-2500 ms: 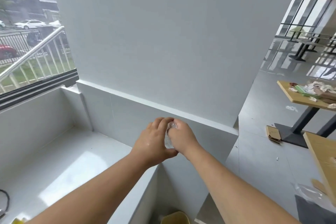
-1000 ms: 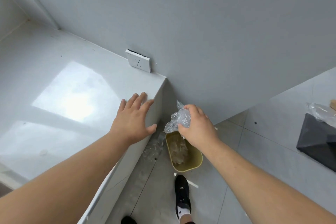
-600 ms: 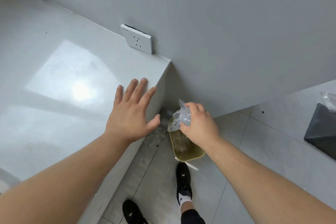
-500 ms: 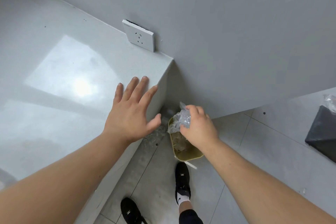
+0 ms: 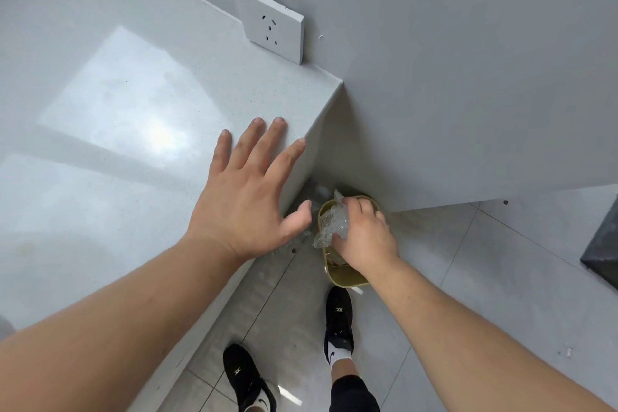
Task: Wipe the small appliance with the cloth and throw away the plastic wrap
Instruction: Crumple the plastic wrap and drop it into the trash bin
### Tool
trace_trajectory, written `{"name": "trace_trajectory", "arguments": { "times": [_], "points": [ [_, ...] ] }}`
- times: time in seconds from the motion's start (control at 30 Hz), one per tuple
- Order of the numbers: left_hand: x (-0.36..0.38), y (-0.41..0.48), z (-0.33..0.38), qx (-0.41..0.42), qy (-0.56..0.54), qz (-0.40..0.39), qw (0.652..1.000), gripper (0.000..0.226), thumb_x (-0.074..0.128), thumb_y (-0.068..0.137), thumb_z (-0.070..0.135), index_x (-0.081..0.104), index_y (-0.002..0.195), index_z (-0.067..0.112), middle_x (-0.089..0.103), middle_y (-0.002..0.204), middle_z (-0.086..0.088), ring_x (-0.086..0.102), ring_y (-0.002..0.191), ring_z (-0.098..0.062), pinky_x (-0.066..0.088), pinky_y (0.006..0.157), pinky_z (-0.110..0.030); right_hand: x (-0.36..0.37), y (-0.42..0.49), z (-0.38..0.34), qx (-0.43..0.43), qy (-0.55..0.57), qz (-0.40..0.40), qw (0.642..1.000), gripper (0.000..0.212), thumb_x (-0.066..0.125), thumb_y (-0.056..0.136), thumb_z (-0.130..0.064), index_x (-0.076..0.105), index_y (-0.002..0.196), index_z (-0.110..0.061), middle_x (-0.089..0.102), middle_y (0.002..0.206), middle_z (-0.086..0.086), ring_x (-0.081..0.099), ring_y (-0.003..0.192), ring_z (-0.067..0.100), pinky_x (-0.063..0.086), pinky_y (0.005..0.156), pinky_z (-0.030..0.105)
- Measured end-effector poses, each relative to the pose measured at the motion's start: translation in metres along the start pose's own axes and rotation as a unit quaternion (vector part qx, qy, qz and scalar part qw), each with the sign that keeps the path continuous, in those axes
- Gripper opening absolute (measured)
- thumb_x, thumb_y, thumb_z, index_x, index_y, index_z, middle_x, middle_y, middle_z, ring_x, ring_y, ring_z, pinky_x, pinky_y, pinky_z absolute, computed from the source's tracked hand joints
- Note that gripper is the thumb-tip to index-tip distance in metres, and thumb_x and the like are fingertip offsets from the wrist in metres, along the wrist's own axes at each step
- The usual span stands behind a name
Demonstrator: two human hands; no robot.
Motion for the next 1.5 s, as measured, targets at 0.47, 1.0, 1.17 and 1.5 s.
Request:
{"name": "trace_trajectory", "arguments": {
  "times": [0.47,1.0,1.17,1.5],
  "points": [
    [0.001,0.0,0.0,-0.006,-0.005,-0.006,1.0,0.085,0.048,0.089,0.07,0.037,0.159,0.024,0.026,0.171,-0.011,0.018,0.159,-0.036,0.014,0.125,-0.065,0.051,0.02,0.033,0.011,-0.066,-0.064,0.996,0.088,0.077,0.085,-0.038,0.027,0.156,-0.023,0.034,0.16,0.007,0.025,0.15,0.046,0.025,0.123,0.056],
    [-0.001,0.0,-0.001,-0.005,-0.011,0.0,1.0,0.083,0.048,0.089,0.069,0.041,0.157,0.022,0.03,0.169,-0.012,0.022,0.157,-0.038,0.017,0.124,-0.066,0.054,0.019,0.039,0.021,-0.071,-0.086,0.994,0.09,0.072,0.086,-0.04,0.023,0.16,-0.023,0.026,0.167,0.01,0.02,0.154,0.041,0.021,0.126,0.055],
    [0.0,0.001,0.0,-0.006,0.002,-0.012,1.0,0.085,0.048,0.088,0.069,0.037,0.159,0.024,0.027,0.171,-0.011,0.019,0.158,-0.036,0.016,0.125,-0.065,0.046,0.015,0.038,0.012,-0.075,-0.079,0.994,0.091,0.072,0.084,-0.044,0.024,0.159,-0.024,0.028,0.165,0.009,0.022,0.154,0.041,0.022,0.126,0.055],
    [-0.001,0.0,0.0,-0.005,0.01,-0.012,1.0,0.083,0.047,0.089,0.067,0.036,0.158,0.023,0.027,0.169,-0.012,0.021,0.157,-0.037,0.018,0.124,-0.065,0.009,0.0,0.03,-0.007,-0.074,-0.048,0.996,0.087,0.061,0.086,-0.061,0.026,0.159,-0.027,0.034,0.164,0.007,0.024,0.153,0.037,0.02,0.126,0.055]
  ]
}}
Point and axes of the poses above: each hand's wrist, its own y-axis towards the middle knuckle, its own x-axis out of the palm, z = x × y, the point moved 5 cm from there along y, towards the middle knuckle
